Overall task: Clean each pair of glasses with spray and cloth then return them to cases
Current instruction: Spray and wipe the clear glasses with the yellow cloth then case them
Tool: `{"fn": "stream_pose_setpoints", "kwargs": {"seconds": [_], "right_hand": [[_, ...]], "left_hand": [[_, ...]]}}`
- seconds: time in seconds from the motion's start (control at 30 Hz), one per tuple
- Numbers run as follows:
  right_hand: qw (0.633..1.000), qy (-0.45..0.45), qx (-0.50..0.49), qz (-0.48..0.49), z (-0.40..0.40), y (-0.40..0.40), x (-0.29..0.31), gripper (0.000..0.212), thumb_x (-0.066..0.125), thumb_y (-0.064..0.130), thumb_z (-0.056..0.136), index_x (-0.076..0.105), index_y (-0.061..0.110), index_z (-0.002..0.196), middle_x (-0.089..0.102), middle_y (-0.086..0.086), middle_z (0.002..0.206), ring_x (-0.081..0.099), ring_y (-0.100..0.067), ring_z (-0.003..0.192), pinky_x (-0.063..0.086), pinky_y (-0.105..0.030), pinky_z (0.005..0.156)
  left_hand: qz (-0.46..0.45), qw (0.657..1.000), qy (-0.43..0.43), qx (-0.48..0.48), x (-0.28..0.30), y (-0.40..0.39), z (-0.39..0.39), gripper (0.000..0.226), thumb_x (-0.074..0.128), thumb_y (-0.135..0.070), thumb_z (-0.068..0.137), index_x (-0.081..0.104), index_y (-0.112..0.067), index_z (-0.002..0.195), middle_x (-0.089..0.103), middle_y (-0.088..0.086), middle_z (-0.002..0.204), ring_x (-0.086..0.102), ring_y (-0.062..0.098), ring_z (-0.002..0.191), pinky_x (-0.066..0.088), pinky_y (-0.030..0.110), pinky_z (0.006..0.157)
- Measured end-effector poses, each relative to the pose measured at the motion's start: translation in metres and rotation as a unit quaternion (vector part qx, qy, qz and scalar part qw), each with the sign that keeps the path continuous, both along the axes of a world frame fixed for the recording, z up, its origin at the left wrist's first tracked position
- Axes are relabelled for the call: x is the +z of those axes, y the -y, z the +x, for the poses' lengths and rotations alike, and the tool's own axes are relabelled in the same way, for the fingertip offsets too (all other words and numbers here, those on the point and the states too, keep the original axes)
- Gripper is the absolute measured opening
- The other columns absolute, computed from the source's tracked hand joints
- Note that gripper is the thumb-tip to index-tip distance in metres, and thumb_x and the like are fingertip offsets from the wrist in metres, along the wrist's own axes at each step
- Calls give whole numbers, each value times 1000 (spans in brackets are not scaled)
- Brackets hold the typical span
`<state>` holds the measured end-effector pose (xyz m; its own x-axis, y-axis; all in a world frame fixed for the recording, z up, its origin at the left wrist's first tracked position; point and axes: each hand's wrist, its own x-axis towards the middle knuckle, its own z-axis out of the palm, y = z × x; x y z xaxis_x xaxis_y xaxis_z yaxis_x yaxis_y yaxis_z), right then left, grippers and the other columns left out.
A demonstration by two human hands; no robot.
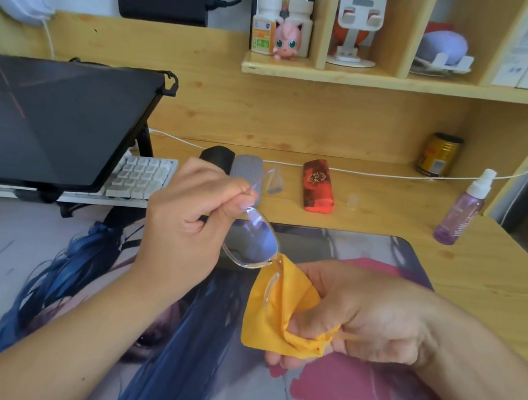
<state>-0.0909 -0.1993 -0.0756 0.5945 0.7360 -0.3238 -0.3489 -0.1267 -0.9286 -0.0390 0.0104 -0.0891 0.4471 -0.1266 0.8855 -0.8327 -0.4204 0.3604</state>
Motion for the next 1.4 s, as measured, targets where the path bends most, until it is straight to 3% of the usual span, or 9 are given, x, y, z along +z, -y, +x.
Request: {"fn": "stream_pose_setpoints", "kwargs": {"seconds": [0.13,0.27,0.43,0.6,0.93,1.1,1.27,1.33,1.4], "right_hand": [[996,32,-63,-44,0,-4,-4,36,51,-24,82,65,5,99,69,-17,89,69,-27,80,55,-36,80],[992,71,-81,-62,0,-7,-6,32,64,-10,75,65,4,104,69,-23,91,68,-34,82,48,-53,87],[987,83,-127,-44,-4,-14,-7,17,71,-3,75,66,2,91,69,-25,84,68,-34,72,55,-35,65],[983,120,-135,-23,-3,-14,-8,13,70,4,85,60,-1,81,66,-15,71,62,-31,72,39,-44,71],[979,71,-177,69,-5,-16,-1,36,58,33,92,65,-2,98,69,-25,85,69,-40,80,57,-39,65],[881,157,-446,-27,15,2,4,28,58,30,98,73,14,81,74,-2,78,69,-19,73,57,-42,75],[738,393,-483,-259,26,26,13,27,59,26,98,65,8,79,51,3,69,47,-12,66,34,-27,57],[758,389,-485,-199,24,23,14,5,65,16,94,65,14,89,56,9,65,51,-3,56,38,-19,52],[785,357,-488,-134,21,13,12,14,70,11,91,62,16,101,64,9,73,57,0,60,44,-17,60]], "left_hand": [[21,1000,18,7,1,4,1,23,62,-8,98,75,-3,80,62,-17,82,57,19,82,43,24,80],[0,1000,-24,8,-3,1,4,17,62,-4,96,76,-3,86,66,-5,80,58,23,83,46,28,79],[-50,996,-67,-16,-3,3,0,14,62,-8,98,74,-15,94,66,-8,84,58,12,84,44,21,80],[-60,992,-107,-22,-4,6,-3,17,62,-11,98,76,-6,88,67,-4,81,60,15,80,46,21,77],[-126,984,-122,-30,1,-4,0,13,61,-14,99,73,-15,95,68,-5,85,64,19,86,49,25,81],[-114,991,-72,-12,4,-13,1,14,59,-16,100,72,-13,95,66,-4,85,62,18,83,45,22,80],[-55,994,-30,-88,1,-2,-5,20,56,-21,101,72,-15,89,68,-7,81,63,16,83,47,29,83],[-29,992,-16,-124,-3,4,-9,20,58,-19,100,73,-14,87,68,-5,81,63,20,82,49,36,82],[-12,990,-20,-141,-6,9,-11,17,62,-12,97,73,-11,85,68,-2,80,62,23,83,49,41,77]]}}
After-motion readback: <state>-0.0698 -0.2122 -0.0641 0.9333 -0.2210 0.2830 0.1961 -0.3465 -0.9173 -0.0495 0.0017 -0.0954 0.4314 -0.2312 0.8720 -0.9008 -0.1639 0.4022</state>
